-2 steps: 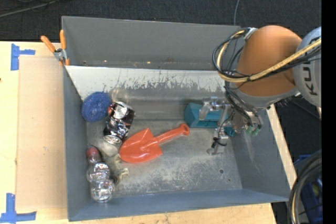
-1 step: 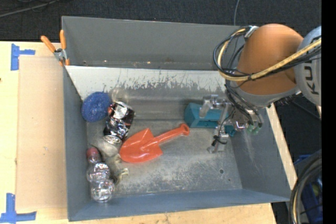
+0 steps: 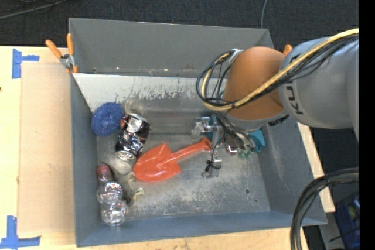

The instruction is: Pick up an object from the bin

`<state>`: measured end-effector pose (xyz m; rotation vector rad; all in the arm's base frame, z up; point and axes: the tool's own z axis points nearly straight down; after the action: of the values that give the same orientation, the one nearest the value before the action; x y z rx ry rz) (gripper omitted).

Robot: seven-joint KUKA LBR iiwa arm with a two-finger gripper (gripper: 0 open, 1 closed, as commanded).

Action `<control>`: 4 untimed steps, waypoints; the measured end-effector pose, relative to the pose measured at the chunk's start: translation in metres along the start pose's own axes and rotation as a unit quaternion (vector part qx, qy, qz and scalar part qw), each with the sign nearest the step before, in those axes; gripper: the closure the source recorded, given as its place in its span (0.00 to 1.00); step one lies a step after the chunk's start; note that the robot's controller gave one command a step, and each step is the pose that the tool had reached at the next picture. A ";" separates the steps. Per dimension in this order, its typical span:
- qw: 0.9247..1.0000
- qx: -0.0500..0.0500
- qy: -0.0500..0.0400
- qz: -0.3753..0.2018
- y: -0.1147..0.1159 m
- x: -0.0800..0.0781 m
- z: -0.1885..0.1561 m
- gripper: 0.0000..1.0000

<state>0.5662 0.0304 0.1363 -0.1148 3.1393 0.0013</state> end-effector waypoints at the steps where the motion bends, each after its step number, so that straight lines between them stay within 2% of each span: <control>1: 0.998 0.000 0.002 -0.065 0.016 -0.010 0.016 0.00; 2: 0.997 -0.001 0.002 -0.079 0.062 -0.021 0.025 0.00; 3: 0.977 0.001 -0.001 -0.212 0.054 -0.040 0.065 0.00; 4: 0.998 -0.002 0.001 -0.062 0.049 -0.021 0.066 1.00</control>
Offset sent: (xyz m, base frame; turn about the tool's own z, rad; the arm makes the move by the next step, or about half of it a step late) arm 0.0162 0.0633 -0.0255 -0.1592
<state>0.5836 0.0805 0.0706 -0.3098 3.1280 0.0069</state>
